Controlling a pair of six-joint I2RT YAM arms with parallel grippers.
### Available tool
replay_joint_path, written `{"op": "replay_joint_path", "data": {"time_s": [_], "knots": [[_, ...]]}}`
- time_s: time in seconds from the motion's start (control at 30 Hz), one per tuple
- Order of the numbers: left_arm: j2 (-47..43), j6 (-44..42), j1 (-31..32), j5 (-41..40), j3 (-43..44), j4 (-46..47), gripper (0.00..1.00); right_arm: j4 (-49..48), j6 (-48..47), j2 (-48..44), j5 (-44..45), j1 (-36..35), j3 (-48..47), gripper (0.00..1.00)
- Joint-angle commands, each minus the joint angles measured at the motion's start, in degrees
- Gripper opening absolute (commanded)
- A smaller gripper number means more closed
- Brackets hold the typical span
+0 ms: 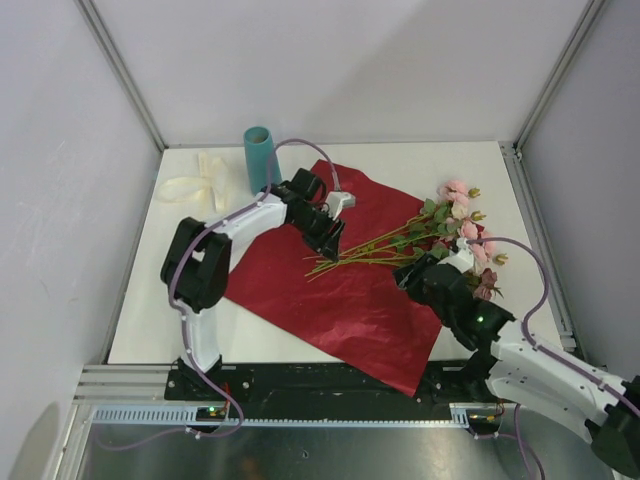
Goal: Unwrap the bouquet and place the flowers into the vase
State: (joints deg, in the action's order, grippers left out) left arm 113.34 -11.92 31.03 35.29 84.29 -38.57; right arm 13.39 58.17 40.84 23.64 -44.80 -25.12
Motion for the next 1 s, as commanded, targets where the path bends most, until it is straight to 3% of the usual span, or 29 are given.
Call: {"op": "replay_joint_path", "data": {"time_s": [0.0,0.23,0.4,0.43,0.5,0.57,0.97], "knots": [[-11.99,5.14,0.42,-7.51,-0.76,0.06,0.52,-4.12,9.64,5.02,5.57,2.25,0.25,0.47],[-29.84,14.02,0.51,-29.36,-8.45,0.36,0.64,-4.56,21.72,13.36,8.74,8.67,0.30,0.45],[-41.74,17.15,0.53,-37.18,-16.54,1.43,0.75,-9.30,23.22,18.02,7.77,12.79,0.08,0.45],[-43.75,17.48,0.53,-38.08,-17.98,1.63,0.77,-9.41,23.97,18.87,7.98,13.28,-0.01,0.44],[-46.90,17.97,0.51,-39.33,-20.34,2.00,0.92,-9.10,26.15,20.32,8.44,14.44,-0.08,0.44],[-49.49,17.94,0.46,-40.23,-22.58,2.42,0.98,-9.02,27.62,21.54,8.70,15.59,-0.09,0.43],[-53.38,18.87,0.50,-37.19,-25.88,4.75,1.00,-14.20,28.56,26.68,8.54,21.13,-0.29,0.43]]}}
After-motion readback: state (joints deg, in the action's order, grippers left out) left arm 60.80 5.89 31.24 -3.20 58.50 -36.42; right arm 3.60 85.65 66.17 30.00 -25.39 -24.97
